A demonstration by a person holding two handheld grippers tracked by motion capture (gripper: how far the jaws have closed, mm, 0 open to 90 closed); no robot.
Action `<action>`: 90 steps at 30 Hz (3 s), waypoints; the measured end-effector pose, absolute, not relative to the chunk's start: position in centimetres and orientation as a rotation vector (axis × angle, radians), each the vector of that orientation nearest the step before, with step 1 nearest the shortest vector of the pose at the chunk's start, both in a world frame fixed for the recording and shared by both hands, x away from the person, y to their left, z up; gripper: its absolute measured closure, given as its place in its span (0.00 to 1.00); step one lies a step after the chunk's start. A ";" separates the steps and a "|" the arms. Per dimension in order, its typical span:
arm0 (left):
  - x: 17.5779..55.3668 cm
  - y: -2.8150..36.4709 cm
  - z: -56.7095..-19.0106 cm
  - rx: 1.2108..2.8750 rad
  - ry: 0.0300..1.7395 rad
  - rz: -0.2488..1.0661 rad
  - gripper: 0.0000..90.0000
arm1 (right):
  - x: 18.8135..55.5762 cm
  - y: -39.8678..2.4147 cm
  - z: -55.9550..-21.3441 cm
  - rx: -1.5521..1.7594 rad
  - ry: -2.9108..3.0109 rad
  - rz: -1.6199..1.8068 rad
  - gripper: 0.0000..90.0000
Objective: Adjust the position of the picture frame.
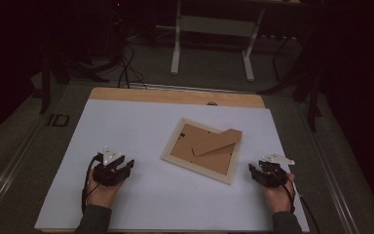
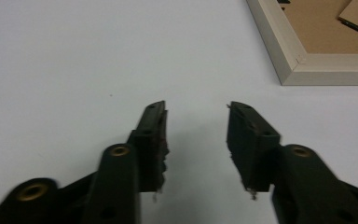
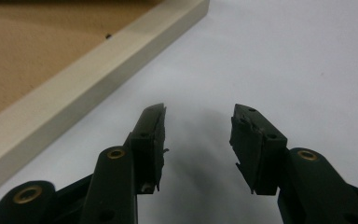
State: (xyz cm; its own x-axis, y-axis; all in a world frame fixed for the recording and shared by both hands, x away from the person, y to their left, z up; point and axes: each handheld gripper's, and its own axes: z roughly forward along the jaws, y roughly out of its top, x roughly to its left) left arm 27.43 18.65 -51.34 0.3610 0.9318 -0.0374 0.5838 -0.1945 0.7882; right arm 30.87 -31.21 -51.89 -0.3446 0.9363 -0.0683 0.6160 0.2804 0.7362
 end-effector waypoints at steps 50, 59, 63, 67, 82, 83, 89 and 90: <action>31.8 9.7 -53.7 2.062 1.152 0.369 1.00 | 34.3 -27.6 -52.2 1.268 2.276 0.846 1.00; 32.4 9.5 -53.6 2.058 1.184 0.396 1.00 | 34.2 -27.2 -52.1 1.246 2.298 0.842 1.00; 32.9 9.7 -53.6 2.048 1.204 0.399 1.00 | 34.1 -26.9 -52.1 1.228 2.311 0.853 1.00; 33.3 9.9 -53.6 2.040 1.219 0.398 1.00 | 33.9 -26.6 -52.2 1.212 2.325 0.875 1.00; 33.8 8.9 -53.5 2.040 1.226 0.398 1.00 | 33.6 -25.1 -51.9 1.160 2.359 0.915 1.00; 33.9 8.8 -53.5 2.041 1.226 0.397 1.00 | 33.6 -25.0 -51.9 1.155 2.363 0.919 1.00; 33.9 8.5 -53.5 2.044 1.224 0.398 1.00 | 33.5 -24.4 -51.9 1.140 2.375 0.932 1.00; 34.0 8.4 -53.5 2.047 1.223 0.398 1.00 | 33.4 -24.3 -52.0 1.132 2.378 0.931 1.00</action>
State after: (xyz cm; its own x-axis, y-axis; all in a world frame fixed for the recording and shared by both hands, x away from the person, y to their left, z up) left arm 33.95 8.43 -53.51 0.5045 0.8586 -0.0913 0.6402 -0.3011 0.7067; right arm 33.44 -24.31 -51.95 -0.6212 0.7831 -0.0281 0.5558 0.4657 0.6886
